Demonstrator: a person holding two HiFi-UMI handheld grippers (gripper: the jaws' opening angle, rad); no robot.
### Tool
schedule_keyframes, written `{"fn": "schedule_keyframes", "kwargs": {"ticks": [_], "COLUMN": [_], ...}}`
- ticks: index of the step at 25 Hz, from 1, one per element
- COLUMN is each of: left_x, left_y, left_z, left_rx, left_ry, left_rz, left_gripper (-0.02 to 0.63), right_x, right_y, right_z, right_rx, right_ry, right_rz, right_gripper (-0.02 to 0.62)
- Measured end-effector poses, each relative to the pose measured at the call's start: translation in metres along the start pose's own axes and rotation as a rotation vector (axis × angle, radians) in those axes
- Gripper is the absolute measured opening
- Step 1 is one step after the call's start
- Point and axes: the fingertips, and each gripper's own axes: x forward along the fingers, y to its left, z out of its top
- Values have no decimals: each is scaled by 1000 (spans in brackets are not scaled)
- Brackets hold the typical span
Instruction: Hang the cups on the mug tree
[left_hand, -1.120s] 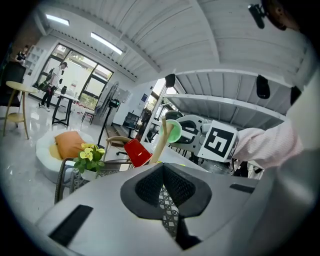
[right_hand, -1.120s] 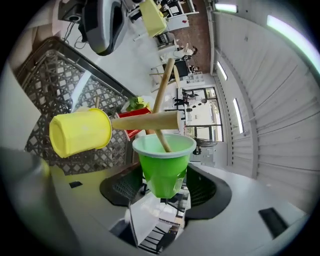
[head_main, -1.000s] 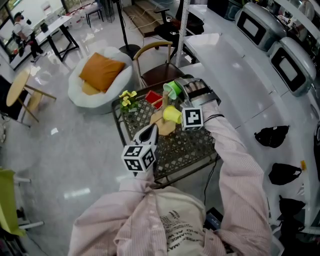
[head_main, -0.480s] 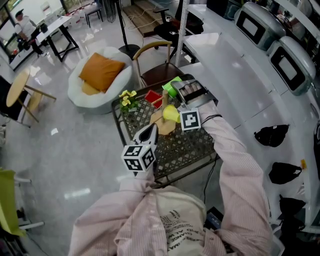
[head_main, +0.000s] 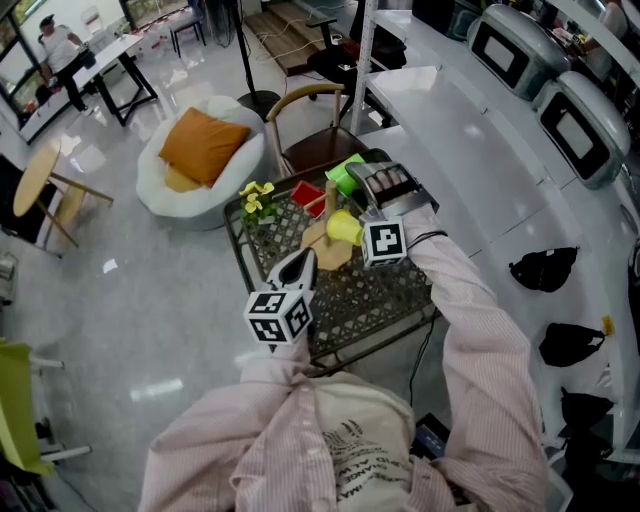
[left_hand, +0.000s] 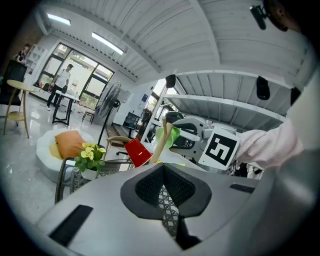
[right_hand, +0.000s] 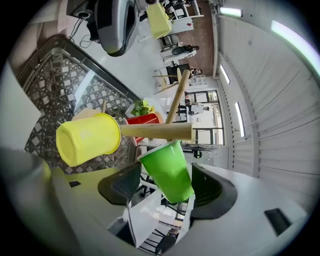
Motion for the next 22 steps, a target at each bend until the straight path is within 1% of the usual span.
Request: {"fn": "schedule_keyframes", "kwargs": {"ticks": [3,7,12,16,17,18,19,20,22], "left_x": [-1,0,-2,-5,-6,-8,-9,-10,-12], "left_y": [-3,-8,-11,-12,-12,-12,-11,-11,-11], "left_z": [1,3,6,10,11,12,13,14,16], "left_rx": [7,24,37,51,54,57,60,64,76], "left_ry": [-4,-6,-6,-8,-10,-11,-13,-14,-15], "left_rz": [-11,-27,-44,-57,-60,-62,-65,-68,-75], "left_gripper": [-2,-2,-2,-2,-2,-2,-2,-2,-2], "right_x": [-8,-16,-26,-37,-41,-45,-49,-52,-57], "right_y": [-8,-12,-13,-15,-16,-18,-20,-20,-19], "right_z": [-1,-1,-7,-6,-5,-5,-5,-4,-3], "right_rx": [76,209,363,522,564,607,656,712,828], "right_ry": [-5,-18,-4,-12,-14,-14,-15,-18,-27], "right_rz": [-26,-33,-52,-70,-85,-104,-123,-136,-142], "right_gripper": [287,287,285,282,265,218,147,115,95]}}
